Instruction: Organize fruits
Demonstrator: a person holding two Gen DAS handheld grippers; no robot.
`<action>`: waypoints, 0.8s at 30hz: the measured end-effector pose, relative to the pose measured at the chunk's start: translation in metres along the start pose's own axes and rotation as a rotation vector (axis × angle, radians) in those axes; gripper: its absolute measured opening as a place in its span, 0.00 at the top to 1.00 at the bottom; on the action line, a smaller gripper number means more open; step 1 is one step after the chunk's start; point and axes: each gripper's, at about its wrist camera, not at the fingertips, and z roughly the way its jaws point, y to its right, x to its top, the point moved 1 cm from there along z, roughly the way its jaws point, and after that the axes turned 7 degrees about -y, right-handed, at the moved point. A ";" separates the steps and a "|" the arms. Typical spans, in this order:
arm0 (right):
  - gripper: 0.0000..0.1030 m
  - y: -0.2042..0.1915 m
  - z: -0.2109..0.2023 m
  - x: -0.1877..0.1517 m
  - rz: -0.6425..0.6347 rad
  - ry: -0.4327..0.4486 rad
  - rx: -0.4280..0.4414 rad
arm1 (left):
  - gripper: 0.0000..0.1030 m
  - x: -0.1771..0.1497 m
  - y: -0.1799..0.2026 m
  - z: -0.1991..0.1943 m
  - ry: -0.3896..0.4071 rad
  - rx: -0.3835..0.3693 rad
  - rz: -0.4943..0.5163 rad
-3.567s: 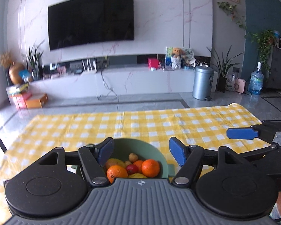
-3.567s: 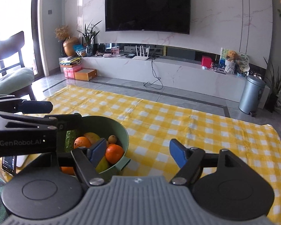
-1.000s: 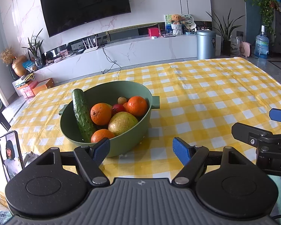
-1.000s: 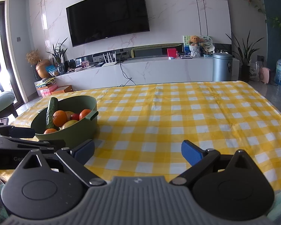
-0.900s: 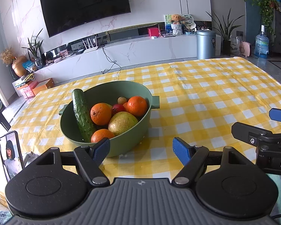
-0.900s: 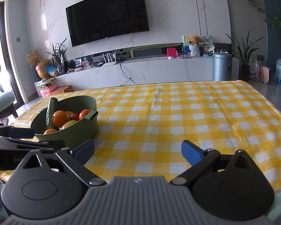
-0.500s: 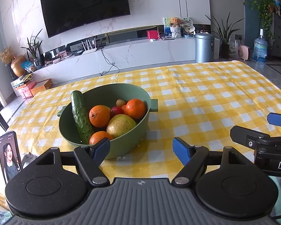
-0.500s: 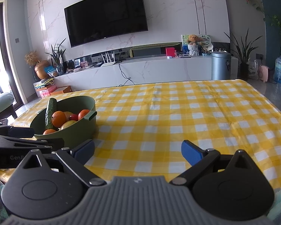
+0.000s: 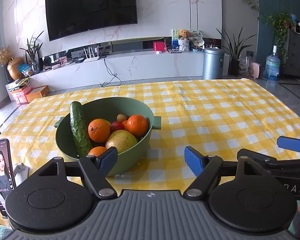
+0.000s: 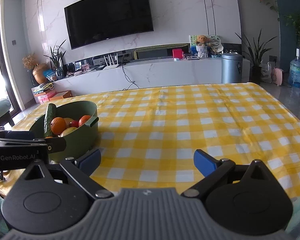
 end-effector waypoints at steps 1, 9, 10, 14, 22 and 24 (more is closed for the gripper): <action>0.07 0.000 0.000 0.000 -0.001 -0.001 -0.002 | 0.13 0.000 -0.001 -0.001 0.007 -0.002 -0.005; 0.07 -0.001 0.001 0.000 -0.003 -0.005 -0.005 | 0.13 0.002 -0.003 -0.003 0.028 -0.019 -0.037; 0.07 -0.001 0.001 0.000 -0.004 -0.004 -0.004 | 0.13 0.001 -0.003 -0.003 0.028 -0.020 -0.039; 0.07 -0.001 0.001 0.000 -0.004 -0.004 -0.004 | 0.13 0.001 -0.004 -0.003 0.028 -0.020 -0.039; 0.07 -0.001 0.001 0.000 -0.004 -0.006 -0.005 | 0.13 0.001 -0.003 -0.005 0.031 -0.023 -0.037; 0.07 -0.001 0.001 0.000 -0.004 -0.006 -0.005 | 0.13 0.001 -0.002 -0.006 0.030 -0.023 -0.035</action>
